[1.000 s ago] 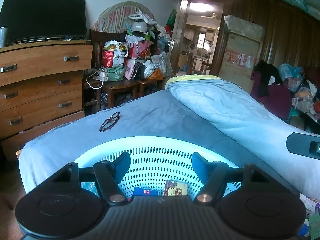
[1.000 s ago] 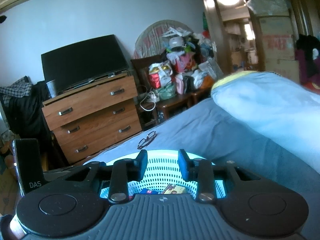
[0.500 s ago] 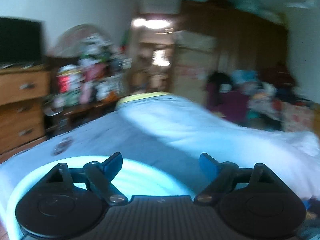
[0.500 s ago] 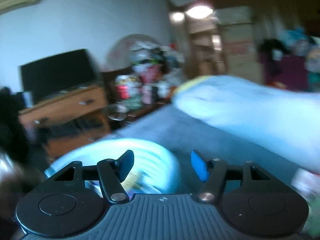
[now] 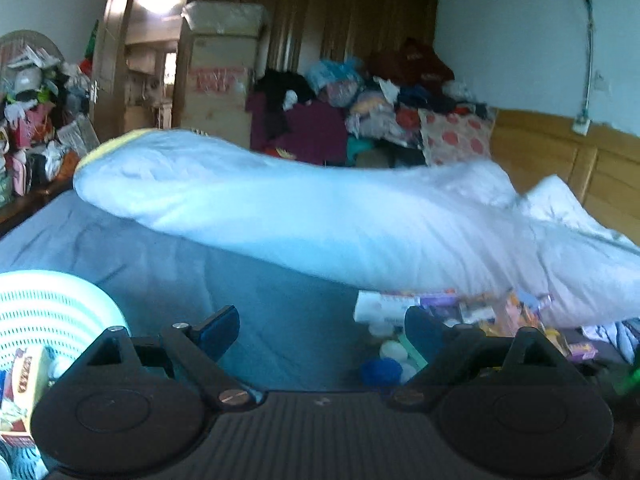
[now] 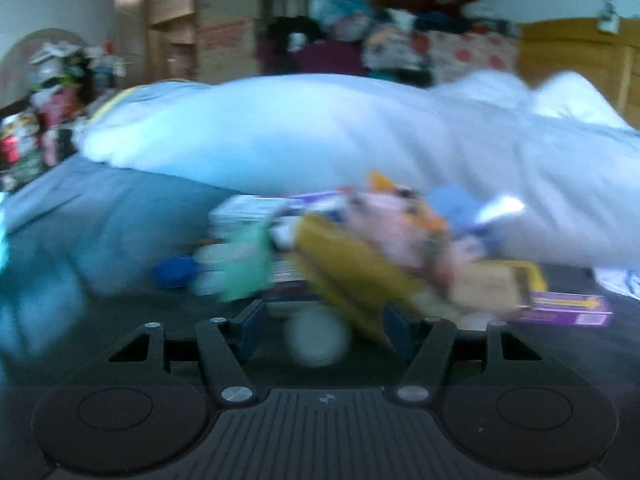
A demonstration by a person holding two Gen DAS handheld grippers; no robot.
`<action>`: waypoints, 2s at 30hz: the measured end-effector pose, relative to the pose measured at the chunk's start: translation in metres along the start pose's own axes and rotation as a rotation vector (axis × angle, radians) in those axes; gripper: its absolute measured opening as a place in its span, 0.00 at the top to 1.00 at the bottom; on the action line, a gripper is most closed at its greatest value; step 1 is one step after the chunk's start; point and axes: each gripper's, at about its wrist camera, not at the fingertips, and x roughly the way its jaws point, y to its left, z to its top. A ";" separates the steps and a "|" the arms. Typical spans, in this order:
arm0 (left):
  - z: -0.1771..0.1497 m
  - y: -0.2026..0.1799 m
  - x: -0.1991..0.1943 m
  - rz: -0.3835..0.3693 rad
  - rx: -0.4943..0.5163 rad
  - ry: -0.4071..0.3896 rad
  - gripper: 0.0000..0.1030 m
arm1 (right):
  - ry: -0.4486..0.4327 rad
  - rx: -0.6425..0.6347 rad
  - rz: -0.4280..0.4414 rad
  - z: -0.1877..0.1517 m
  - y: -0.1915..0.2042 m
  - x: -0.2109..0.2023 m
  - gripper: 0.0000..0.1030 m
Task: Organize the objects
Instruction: 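Move both tools back over the pile on the bed, then grasp the yellow box with right tool while left grasps a clear cap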
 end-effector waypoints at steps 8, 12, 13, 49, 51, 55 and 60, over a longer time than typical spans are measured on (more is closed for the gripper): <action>-0.009 -0.005 0.018 -0.015 0.008 0.055 0.11 | 0.074 0.007 0.093 -0.005 -0.006 0.027 0.46; -0.019 -0.004 0.031 -0.041 -0.009 0.095 0.11 | -0.028 -0.160 0.123 -0.014 0.036 -0.022 0.28; -0.022 -0.005 0.033 -0.050 -0.014 0.106 0.11 | -0.016 -0.166 0.127 -0.019 0.038 -0.022 0.28; -0.126 -0.162 0.192 -0.463 0.205 0.287 0.34 | 0.158 0.068 -0.091 -0.063 -0.026 0.005 0.54; -0.126 -0.170 0.193 -0.475 0.213 0.237 0.34 | 0.135 0.066 -0.089 -0.064 -0.026 0.004 0.54; -0.124 -0.189 0.194 -0.484 0.258 0.160 0.34 | 0.122 0.061 -0.082 -0.061 -0.026 0.007 0.54; -0.124 -0.192 0.203 -0.473 0.244 0.177 0.59 | 0.113 0.089 -0.062 -0.061 -0.032 0.009 0.54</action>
